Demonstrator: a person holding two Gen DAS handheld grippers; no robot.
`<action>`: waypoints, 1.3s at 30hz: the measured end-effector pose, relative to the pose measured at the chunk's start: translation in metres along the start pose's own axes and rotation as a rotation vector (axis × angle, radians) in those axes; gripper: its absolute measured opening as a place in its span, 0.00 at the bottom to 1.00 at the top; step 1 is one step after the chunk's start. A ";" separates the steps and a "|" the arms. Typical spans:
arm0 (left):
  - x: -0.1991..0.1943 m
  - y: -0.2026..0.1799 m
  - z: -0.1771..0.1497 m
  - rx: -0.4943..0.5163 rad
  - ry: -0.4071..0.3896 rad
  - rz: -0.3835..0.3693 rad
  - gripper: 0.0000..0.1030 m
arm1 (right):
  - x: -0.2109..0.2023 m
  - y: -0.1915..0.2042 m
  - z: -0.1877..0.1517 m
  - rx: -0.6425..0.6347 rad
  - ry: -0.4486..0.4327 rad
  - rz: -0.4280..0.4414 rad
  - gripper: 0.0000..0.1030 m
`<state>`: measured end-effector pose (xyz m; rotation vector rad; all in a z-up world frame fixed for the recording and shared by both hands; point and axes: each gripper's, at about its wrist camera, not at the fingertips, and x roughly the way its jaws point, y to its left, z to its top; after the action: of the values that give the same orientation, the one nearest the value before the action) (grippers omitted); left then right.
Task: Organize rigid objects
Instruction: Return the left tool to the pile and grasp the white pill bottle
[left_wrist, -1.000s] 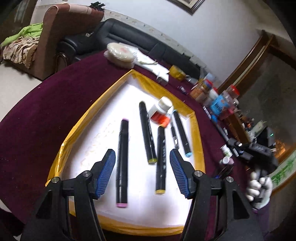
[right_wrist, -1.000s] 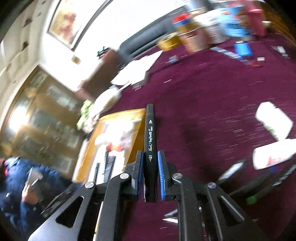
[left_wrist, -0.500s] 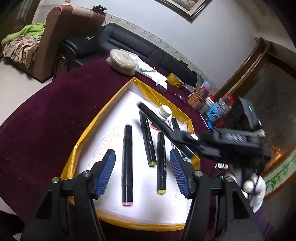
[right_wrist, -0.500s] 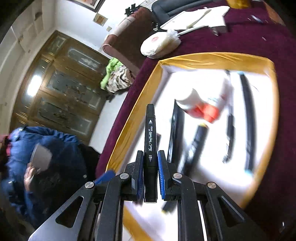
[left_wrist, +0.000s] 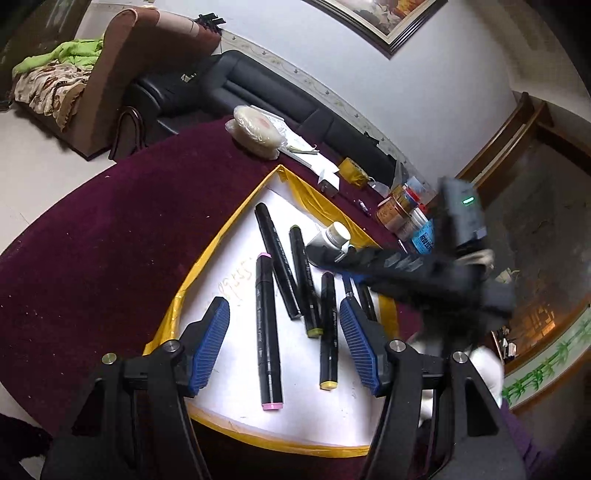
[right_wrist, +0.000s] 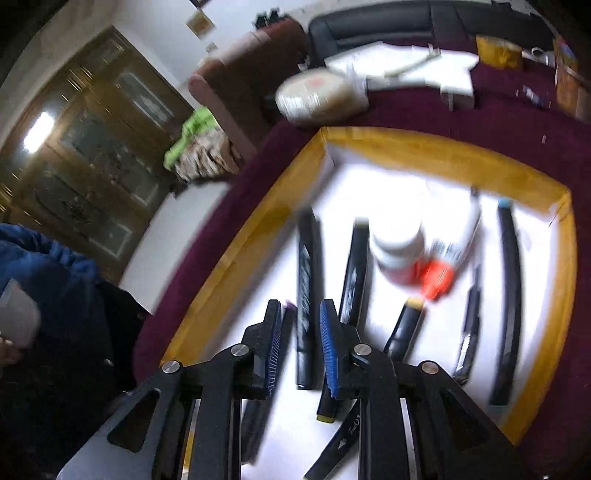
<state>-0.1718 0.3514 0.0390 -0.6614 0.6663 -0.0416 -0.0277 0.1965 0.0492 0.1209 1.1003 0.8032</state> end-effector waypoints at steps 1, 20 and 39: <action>-0.001 -0.001 0.001 0.000 0.000 0.001 0.59 | -0.015 0.001 0.011 0.005 -0.043 0.029 0.19; 0.037 -0.146 -0.048 0.303 0.172 -0.184 0.69 | -0.245 -0.266 -0.084 0.337 -0.415 -0.415 0.75; 0.080 -0.217 -0.091 0.503 0.285 -0.077 0.69 | -0.166 -0.278 -0.065 0.161 -0.196 -0.198 0.34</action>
<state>-0.1250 0.1090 0.0663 -0.1939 0.8642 -0.3687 0.0285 -0.1271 0.0129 0.2183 0.9727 0.5135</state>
